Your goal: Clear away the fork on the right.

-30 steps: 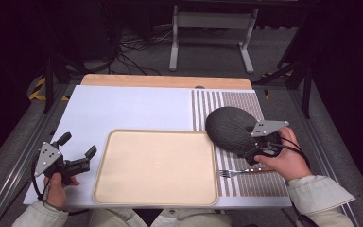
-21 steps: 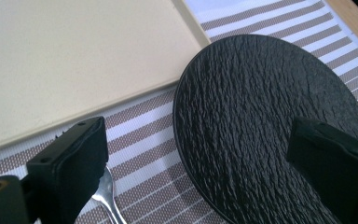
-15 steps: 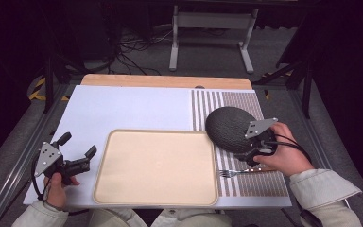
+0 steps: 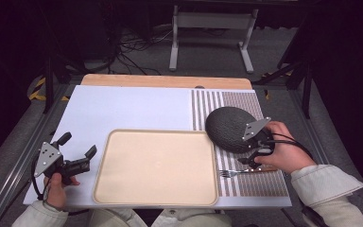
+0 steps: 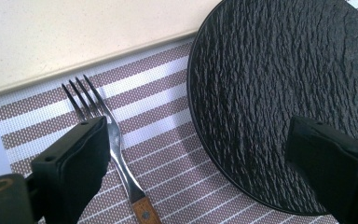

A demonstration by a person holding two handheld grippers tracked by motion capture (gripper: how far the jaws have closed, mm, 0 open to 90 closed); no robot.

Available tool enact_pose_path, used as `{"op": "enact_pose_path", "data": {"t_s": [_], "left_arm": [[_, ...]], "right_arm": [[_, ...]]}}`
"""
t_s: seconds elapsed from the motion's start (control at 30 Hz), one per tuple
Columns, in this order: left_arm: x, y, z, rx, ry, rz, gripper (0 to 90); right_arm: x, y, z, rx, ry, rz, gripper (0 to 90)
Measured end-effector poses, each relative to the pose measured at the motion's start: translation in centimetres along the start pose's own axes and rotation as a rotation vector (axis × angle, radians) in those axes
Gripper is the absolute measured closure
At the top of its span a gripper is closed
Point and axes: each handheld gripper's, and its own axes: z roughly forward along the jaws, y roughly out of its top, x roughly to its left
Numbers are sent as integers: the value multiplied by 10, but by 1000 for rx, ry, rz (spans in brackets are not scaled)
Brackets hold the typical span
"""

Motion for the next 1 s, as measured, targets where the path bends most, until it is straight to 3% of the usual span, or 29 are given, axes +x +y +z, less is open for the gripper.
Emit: {"op": "enact_pose_path", "data": {"t_s": [0.27, 0.3, 0.4, 0.53, 0.77, 1.0], "left_arm": [[0, 0, 0, -1, -1, 1, 15], [0, 0, 0, 0, 0, 1, 15], [0, 0, 0, 0, 1, 2, 15], [0, 0, 0, 1, -1, 2, 15], [0, 0, 0, 0, 1, 3, 16], [0, 0, 0, 2, 0, 4, 18]], "right_arm": [[0, -1, 2, 13, 18, -28, 97], [0, -2, 5, 39, 26, -70, 156], [1, -5, 9, 68, 55, -111, 214], [3, -9, 15, 145, 96, -146, 261], [7, -17, 25, 253, 160, -155, 350], [9, -18, 32, 324, 189, -215, 444]]}}
